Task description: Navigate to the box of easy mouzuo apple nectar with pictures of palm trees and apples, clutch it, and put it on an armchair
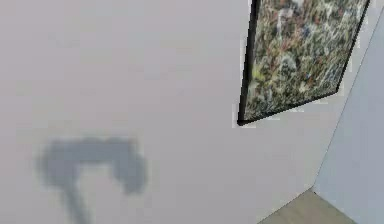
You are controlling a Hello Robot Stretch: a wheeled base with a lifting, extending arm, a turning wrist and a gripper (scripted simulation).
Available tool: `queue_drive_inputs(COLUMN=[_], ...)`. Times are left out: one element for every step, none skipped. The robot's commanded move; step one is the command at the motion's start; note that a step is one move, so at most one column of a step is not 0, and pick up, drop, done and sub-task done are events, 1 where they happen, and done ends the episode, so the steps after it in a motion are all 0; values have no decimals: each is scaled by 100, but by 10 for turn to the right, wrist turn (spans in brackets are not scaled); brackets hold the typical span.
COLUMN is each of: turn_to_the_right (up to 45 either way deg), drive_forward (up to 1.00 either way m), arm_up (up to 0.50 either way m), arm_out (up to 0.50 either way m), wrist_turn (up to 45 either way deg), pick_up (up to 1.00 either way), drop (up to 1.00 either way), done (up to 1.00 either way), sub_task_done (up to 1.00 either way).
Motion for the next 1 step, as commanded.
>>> queue_drive_inputs(turn_to_the_right=[450], drive_forward=[0], arm_up=[0], arm_out=[0], wrist_turn=[0], pick_up=[0], drop=[0], done=[0], sub_task_done=[0])
